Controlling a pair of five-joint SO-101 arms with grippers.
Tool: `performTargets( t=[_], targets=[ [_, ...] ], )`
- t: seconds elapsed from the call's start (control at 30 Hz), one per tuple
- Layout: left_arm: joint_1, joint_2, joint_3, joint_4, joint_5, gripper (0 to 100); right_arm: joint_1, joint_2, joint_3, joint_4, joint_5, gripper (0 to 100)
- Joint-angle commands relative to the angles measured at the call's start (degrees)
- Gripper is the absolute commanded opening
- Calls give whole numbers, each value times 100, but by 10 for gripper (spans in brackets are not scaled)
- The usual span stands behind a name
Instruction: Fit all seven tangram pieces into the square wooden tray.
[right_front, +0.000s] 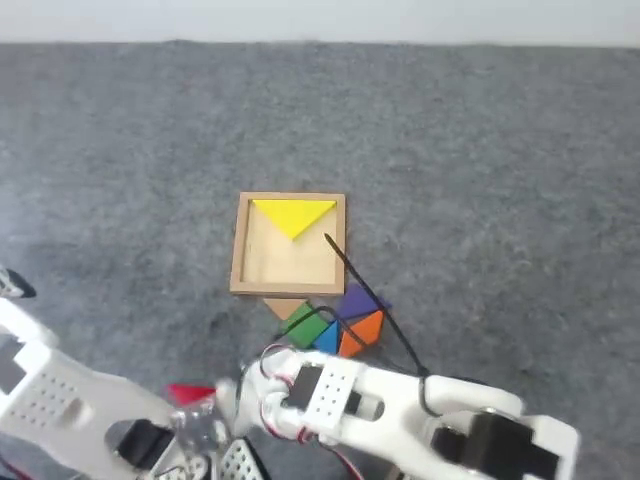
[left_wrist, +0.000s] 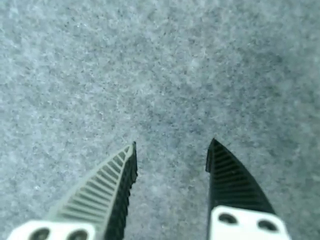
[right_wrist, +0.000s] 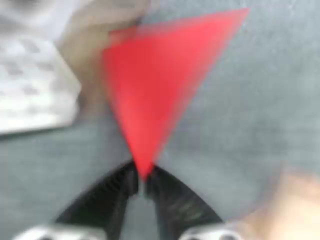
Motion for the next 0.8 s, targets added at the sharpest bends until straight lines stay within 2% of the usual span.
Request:
performTargets(
  t=[0.0,0.13,0.3,0.4,0.47,0.63,0.77],
  targets=[
    [-18,-70,-31,53,-9,224,479,-734,-360,-13,-695,7],
    [-18,-70,-31,53,-18,224,796,-1015,-369,-75,-1371,7],
    [0,-132,127,123,-281,224,831,-1305,-316,31,-1503,7],
    [-35,-149,127,185,-765,224,980,-1543,-273,207,-1503,7],
    [-88,-316,127,510,-1143,224,1226,-1851,-299,444,-1503,7],
    [-202,-1732,365,1266,-1785,224,1982,-2941,-308,1191,-1978,7],
    [158,-3552,1798,1758,-2699,224,2607,-3723,-308,2114,-2312,7]
  ],
)
